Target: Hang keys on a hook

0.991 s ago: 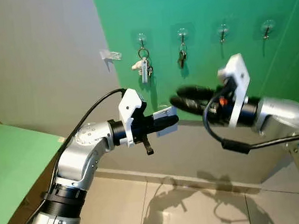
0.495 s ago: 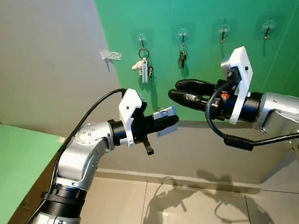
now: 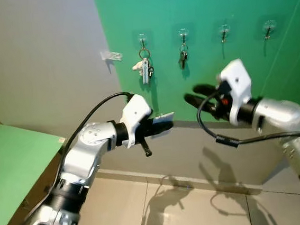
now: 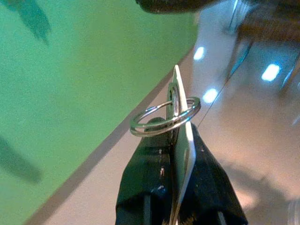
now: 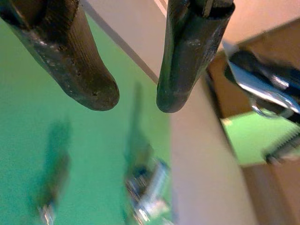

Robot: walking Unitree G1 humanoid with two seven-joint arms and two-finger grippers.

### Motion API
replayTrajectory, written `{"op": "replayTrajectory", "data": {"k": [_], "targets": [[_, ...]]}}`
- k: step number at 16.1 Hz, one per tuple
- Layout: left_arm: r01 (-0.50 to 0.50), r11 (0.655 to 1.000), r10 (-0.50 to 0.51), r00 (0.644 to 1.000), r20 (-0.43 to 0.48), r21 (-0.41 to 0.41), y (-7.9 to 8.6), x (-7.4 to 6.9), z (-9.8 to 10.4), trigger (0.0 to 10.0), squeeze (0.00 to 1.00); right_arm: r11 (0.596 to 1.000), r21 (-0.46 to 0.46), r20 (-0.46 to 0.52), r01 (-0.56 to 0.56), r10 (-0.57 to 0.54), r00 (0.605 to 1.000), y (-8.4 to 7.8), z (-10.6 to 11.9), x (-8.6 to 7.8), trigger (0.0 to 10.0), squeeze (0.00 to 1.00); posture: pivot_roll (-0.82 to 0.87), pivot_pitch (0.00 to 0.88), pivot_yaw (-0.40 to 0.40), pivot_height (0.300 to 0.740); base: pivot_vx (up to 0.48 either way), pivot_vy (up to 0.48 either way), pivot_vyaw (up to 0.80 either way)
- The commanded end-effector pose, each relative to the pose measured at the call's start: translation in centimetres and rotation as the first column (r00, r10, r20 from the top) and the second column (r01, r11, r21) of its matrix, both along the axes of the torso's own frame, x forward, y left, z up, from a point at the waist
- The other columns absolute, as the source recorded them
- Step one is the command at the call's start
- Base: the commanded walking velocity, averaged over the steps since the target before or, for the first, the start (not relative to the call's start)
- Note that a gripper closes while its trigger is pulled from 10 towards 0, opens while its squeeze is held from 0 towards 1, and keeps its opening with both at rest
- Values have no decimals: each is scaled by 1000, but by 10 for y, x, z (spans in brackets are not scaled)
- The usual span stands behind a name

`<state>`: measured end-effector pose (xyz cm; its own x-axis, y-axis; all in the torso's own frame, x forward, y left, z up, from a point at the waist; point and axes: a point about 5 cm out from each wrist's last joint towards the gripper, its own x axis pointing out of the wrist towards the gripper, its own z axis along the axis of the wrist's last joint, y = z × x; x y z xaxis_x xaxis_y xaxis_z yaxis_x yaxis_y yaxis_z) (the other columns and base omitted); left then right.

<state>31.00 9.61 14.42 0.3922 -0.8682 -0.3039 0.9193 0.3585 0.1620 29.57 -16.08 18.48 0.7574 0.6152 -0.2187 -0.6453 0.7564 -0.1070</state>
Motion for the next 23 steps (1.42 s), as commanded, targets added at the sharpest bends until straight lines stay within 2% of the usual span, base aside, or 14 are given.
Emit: {"op": "replayTrajectory", "data": {"k": [1, 2, 3, 5, 7, 8, 9, 11, 13, 15, 16, 19, 21, 23], "targets": [[-11, 995, 3, 996, 84, 100, -1, 7, 3, 0, 0, 999, -25, 22, 27, -26, 999, 1, -4, 3, 10000, 0, -256, 0, 119, 740, 0, 0, 0], [-36, 981, 4, 987, 163, 193, -3, 13, 3, 0, 0, 998, -43, 36, 40, -38, 999, 4, -9, 3, 10000, 0, -259, 0, 122, 740, 0, 0, 0], [-41, 960, -21, 976, 217, 277, -3, 15, -1, 0, 0, 998, -12, 35, 54, -54, 998, 7, -11, 2, 10000, 0, -259, 0, 122, 740, 0, 0, 0], [-31, 921, -92, 951, 295, 388, -5, 14, -8, 0, 0, 996, -7, 39, 84, -84, 996, 10, -20, 3, 10000, 0, -267, 0, 126, 740, 0, 0, 0], [-42, 830, -225, 887, 402, 556, -1, 16, -8, 0, 0, 994, -6, 38, 106, -105, 994, 8, -23, 4, 10000, 0, -266, 0, 125, 740, 0, 0, 0], [-23, 779, -302, 862, 407, 627, 0, 16, -10, 0, 0, 994, -4, 38, 111, -111, 993, 7, -25, 4, 10000, 0, -264, 0, 126, 740, 0, 0, 0], [2, 746, -349, 853, 388, 666, 0, 13, -10, 0, 0, 993, -6, 36, 116, -116, 993, 6, -26, 5, 10000, 0, -262, 0, 124, 740, 0, 0, 0], [-1, 807, -274, 885, 376, 591, 1, 15, -10, 0, 0, 993, 6, 37, 118, -119, 992, 8, -26, 7, 10000, 0, -257, 0, 122, 740, 0, 0, 0], [-27, 928, -113, 930, 349, 373, -2, 18, -2, 0, 0, 993, 12, 43, 114, -115, 992, 9, -25, 7, 10000, 0, -258, 0, 122, 740, 0, 0, 0], [-65, 977, 1, 954, 300, 202, 0, 21, 4, 0, 0, 995, 27, 27, 100, -101, 995, 11, -25, 5, 10000, 0, -260, 0, 122, 740, 0, 0, 0], [-87, 991, 59, 964, 259, 99, 1, 21, 7, 0, 0, 997, 33, 7, 69, -69, 998, 12, -26, 1, 10000, 0, -262, 1, 121, 740, 0, 0, 0], [-108, 993, 113, 976, 187, -39, 3, 19, 10, 0, 0, 999, 43, -34, -20, 21, 999, 15, -24, -10, 10000, 0, -263, 7, 118, 740, 0, 0, 0], [-108, 987, 126, 980, 154, -122, -1, 19, 16, 0, 0, 993, 86, -66, -78, 84, 994, 22, -21, -16, 10000, 0, -265, 7, 118, 740, 0, 0, 0], [-106, 981, 130, 982, 138, -165, -3, 19, 21, 0, 0, 987, 137, -66, -85, 95, 993, 30, -17, -16, 10000, 0, -264, 6, 120, 740, 0, 0, 0]]}}
